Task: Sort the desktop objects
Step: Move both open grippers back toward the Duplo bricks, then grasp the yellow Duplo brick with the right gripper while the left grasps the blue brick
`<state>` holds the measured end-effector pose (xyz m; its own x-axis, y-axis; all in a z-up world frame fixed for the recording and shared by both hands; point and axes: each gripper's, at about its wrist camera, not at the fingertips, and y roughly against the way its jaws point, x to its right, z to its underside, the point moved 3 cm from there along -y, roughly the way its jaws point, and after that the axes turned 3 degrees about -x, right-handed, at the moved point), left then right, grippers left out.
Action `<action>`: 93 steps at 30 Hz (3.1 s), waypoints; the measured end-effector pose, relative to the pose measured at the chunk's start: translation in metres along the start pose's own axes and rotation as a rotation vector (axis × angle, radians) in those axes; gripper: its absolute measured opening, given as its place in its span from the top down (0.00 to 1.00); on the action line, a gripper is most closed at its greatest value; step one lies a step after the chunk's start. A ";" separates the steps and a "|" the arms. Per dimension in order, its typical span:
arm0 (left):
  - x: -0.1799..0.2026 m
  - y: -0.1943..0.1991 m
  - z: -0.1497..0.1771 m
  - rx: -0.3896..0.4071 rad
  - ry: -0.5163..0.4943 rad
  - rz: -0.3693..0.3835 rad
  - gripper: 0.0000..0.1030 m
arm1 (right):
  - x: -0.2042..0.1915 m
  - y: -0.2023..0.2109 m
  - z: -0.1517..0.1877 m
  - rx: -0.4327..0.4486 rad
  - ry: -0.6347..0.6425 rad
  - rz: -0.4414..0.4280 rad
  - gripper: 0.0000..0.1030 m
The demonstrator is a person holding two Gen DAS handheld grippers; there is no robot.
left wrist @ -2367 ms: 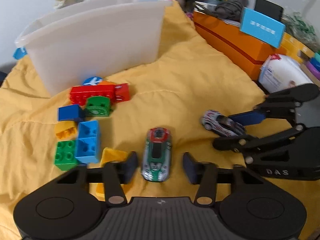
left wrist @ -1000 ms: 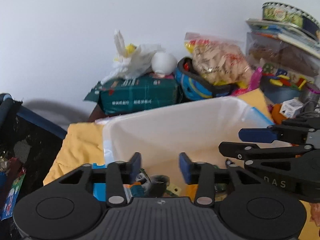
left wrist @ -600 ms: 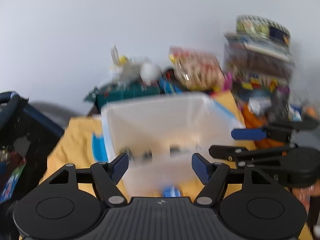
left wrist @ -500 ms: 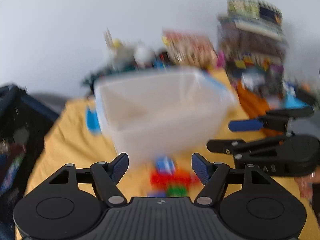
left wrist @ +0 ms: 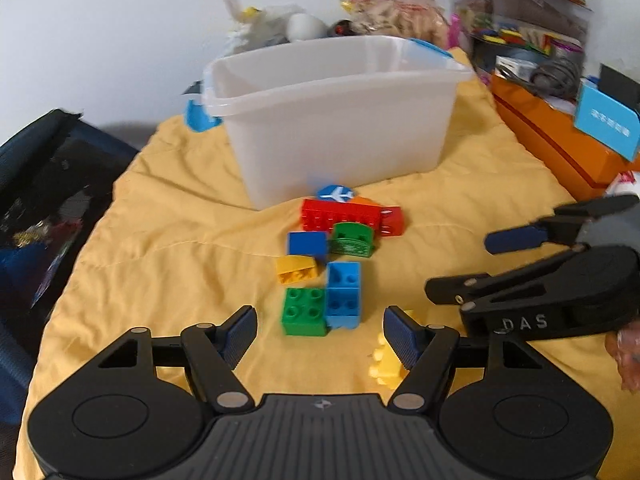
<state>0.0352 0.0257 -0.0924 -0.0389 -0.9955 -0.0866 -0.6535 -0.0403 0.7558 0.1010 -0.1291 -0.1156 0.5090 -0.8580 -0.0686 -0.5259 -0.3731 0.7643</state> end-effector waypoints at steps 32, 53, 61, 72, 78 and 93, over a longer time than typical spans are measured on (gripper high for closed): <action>-0.009 -0.006 0.021 -0.085 0.111 0.121 0.29 | -0.013 0.005 0.018 -0.034 -0.008 -0.004 0.20; 0.005 -0.024 0.019 -0.107 0.121 0.225 0.30 | -0.008 0.010 0.021 -0.024 0.031 0.016 0.33; 0.064 -0.013 0.009 -0.045 -0.085 0.328 0.30 | 0.015 0.029 0.016 0.048 -0.010 0.100 0.32; 0.023 0.007 -0.001 0.006 0.016 0.285 0.30 | 0.036 0.034 0.018 0.057 -0.053 0.113 0.32; -0.022 -0.001 -0.012 0.000 -0.028 0.123 0.31 | 0.007 0.027 0.016 0.020 0.032 -0.045 0.58; -0.021 -0.007 -0.020 0.000 0.006 0.170 0.31 | -0.101 -0.005 0.044 0.019 0.599 0.149 0.58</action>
<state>0.0558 0.0455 -0.0828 -0.1443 -0.9884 0.0466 -0.6379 0.1289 0.7592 0.0219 -0.0564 -0.1409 0.7206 -0.5558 0.4146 -0.6303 -0.2757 0.7258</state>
